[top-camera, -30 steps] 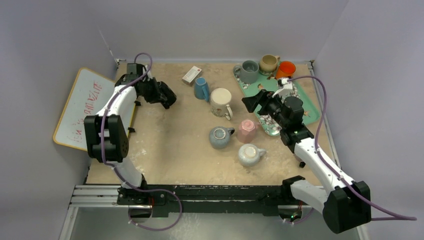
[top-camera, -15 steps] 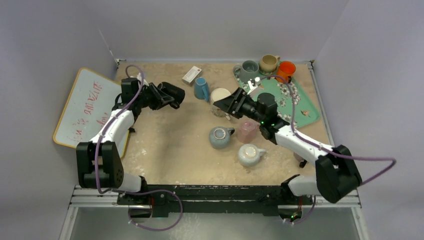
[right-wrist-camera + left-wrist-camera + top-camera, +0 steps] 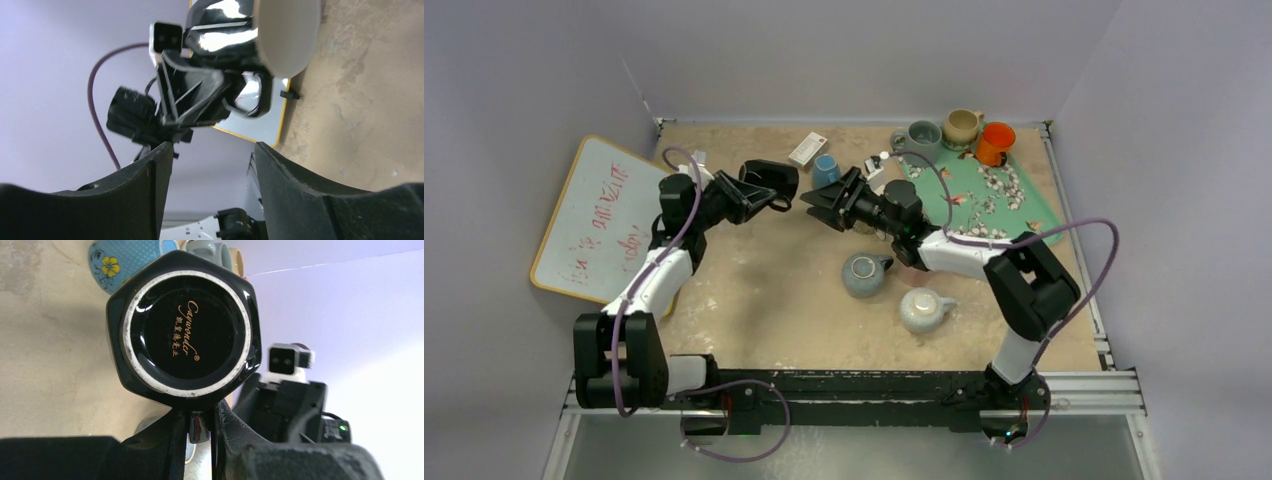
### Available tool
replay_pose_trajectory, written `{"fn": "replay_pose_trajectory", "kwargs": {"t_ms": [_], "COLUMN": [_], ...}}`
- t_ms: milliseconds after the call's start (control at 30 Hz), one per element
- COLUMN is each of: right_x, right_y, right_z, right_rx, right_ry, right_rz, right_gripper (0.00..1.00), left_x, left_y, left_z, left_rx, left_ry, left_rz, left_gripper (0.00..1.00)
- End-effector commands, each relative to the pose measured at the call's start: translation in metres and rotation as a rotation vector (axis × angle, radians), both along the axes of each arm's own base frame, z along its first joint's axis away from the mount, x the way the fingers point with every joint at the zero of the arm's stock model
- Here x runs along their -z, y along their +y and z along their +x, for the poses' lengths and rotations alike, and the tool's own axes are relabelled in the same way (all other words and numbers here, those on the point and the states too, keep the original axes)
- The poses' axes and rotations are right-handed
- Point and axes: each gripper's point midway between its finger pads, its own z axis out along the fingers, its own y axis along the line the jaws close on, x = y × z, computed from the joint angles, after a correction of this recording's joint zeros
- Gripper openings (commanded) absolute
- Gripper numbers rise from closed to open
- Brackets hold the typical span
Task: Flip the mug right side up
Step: Turn over the cup on the tray.
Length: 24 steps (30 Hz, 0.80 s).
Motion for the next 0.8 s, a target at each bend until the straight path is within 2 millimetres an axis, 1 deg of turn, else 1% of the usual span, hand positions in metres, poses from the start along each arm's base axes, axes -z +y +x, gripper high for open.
{"fn": "replay_pose_trajectory", "kwargs": {"t_ms": [0, 133, 300, 467, 567, 767], "right_x": [-0.028, -0.022, -0.027, -0.035, -0.032, -0.035], "right_y": [0.013, 0.02, 0.029, 0.032, 0.034, 0.039], "right_z": [0.013, 0.017, 0.017, 0.016, 0.015, 0.012], "right_rx": [-0.004, 0.007, -0.011, -0.023, -0.031, -0.062], "right_ry": [0.021, 0.029, 0.035, 0.02, 0.032, 0.044], "right_rz": [0.149, 0.124, 0.153, 0.193, 0.208, 0.238], "right_gripper": [0.63, 0.64, 0.64, 0.63, 0.62, 0.58], "left_x": [-0.076, -0.082, -0.083, -0.086, -0.091, -0.099], "left_y": [-0.006, -0.007, -0.009, -0.01, -0.012, -0.015], "left_z": [-0.012, -0.018, -0.023, -0.028, -0.03, -0.033], "left_rx": [0.034, 0.04, 0.054, 0.058, 0.061, 0.067], "left_ry": [-0.281, -0.303, -0.316, -0.334, -0.352, -0.382], "left_rz": [-0.034, -0.035, -0.055, -0.069, -0.075, -0.099], "left_gripper": [0.0, 0.0, 0.0, 0.0, 0.0, 0.0]}}
